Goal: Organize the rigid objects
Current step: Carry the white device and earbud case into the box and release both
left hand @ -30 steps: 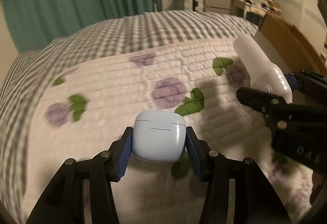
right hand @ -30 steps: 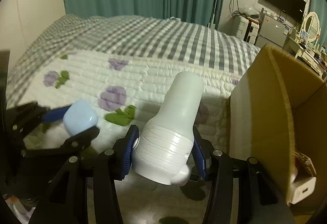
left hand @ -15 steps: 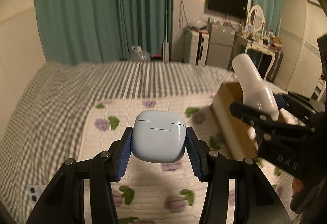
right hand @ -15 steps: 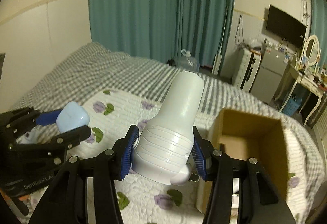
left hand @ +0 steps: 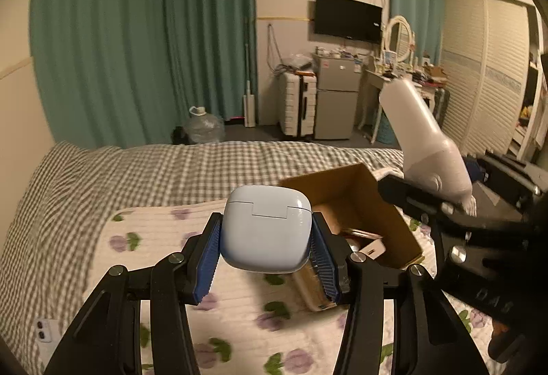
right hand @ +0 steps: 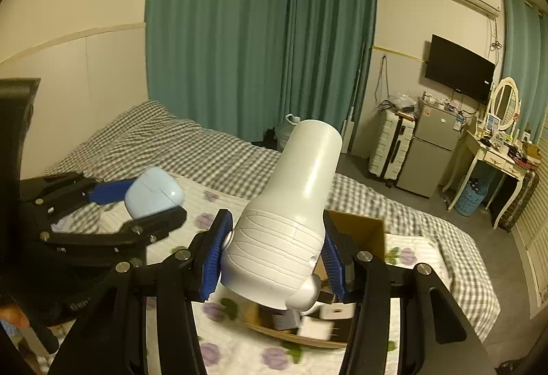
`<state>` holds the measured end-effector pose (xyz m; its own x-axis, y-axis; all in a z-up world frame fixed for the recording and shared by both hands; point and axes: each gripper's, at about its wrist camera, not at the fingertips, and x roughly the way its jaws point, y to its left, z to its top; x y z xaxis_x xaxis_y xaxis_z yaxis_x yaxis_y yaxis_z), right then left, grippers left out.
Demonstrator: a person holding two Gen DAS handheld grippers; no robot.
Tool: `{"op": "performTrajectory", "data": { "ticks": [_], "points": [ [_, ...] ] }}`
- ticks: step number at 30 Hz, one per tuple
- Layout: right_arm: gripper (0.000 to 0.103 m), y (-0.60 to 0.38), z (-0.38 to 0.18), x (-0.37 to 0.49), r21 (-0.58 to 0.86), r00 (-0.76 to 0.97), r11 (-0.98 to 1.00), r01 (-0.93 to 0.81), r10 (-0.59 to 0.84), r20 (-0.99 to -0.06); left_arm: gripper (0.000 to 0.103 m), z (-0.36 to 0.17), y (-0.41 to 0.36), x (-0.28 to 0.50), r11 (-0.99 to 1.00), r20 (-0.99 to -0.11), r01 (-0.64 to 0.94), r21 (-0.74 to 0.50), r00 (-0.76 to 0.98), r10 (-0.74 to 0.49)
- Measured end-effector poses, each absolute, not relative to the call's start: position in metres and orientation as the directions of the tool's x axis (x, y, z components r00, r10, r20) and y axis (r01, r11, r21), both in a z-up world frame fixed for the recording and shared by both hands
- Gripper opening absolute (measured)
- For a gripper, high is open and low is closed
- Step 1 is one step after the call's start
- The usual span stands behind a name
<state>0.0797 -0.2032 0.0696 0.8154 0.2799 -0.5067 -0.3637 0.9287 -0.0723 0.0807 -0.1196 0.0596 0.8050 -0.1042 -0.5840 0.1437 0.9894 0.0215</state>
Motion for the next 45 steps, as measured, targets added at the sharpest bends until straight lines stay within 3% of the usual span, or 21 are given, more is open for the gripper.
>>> {"op": "performTrajectory", "data": {
  "ticks": [8,13,18,27,30,45],
  "points": [
    [0.05,-0.247,0.059,0.135,-0.056,0.801,0.935,-0.349,0.268,-0.535,0.051,0.028,-0.164,0.124,0.987,-0.618,0.154,0.035,0.78,-0.1],
    [0.05,-0.269,0.018,0.176,-0.01,0.783,0.938,-0.346,0.283,-0.554,0.051,-0.001,-0.175,0.158,0.991,-0.634,0.119,0.063,0.772,-0.052],
    [0.05,-0.297,-0.039,0.214,0.075,0.722,0.949,-0.306,0.283,-0.631,0.051,-0.028,-0.184,0.182,0.994,-0.653,0.095,0.06,0.757,-0.033],
    [0.051,-0.305,-0.064,0.234,0.051,0.715,0.96,-0.274,0.239,-0.657,0.051,-0.053,-0.2,0.18,0.987,-0.684,0.149,0.061,0.726,-0.068],
    [0.075,-0.304,-0.066,0.235,0.053,0.714,0.966,-0.254,0.224,-0.664,0.051,-0.054,-0.204,0.179,0.986,-0.692,0.158,0.059,0.718,-0.073],
    [0.075,-0.33,-0.053,0.217,0.074,0.757,0.988,-0.134,0.15,-0.636,0.054,-0.071,-0.219,0.205,0.987,-0.71,0.156,0.024,0.698,-0.093]
  ]
}}
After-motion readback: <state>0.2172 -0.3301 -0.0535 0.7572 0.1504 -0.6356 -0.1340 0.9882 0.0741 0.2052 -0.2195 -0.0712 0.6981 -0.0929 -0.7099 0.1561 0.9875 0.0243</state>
